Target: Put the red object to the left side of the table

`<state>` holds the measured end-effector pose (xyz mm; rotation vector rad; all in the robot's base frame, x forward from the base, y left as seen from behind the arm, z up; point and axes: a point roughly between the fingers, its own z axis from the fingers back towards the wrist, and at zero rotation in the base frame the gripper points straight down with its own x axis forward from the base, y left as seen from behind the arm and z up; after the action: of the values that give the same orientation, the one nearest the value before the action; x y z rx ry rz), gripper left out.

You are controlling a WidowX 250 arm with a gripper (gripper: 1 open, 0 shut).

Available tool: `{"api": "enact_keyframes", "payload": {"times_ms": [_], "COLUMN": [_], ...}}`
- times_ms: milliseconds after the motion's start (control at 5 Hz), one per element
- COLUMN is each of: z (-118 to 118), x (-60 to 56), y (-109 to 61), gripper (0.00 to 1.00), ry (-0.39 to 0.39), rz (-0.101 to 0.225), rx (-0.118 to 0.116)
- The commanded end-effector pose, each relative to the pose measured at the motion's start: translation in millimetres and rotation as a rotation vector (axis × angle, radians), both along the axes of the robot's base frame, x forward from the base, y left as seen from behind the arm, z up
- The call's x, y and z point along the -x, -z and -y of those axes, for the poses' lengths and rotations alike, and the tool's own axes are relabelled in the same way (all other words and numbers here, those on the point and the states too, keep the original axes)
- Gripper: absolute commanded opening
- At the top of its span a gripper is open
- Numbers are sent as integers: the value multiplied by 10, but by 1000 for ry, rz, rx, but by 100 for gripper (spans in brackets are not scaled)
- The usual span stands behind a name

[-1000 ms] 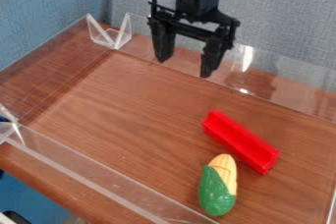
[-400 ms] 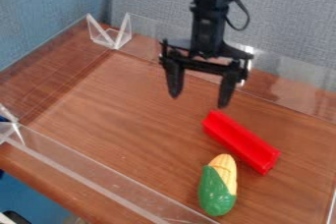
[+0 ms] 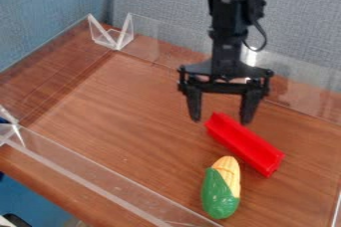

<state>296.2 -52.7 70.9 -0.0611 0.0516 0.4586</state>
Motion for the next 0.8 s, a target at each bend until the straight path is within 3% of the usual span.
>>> {"api": "enact_keyframes", "payload": {"times_ms": [0, 600], "z": [112, 291], "x": [-23, 45], "y": [-9, 57], "gripper": [100, 100], "ry": [-104, -187], "rz": [52, 94], "rx": [4, -28]}}
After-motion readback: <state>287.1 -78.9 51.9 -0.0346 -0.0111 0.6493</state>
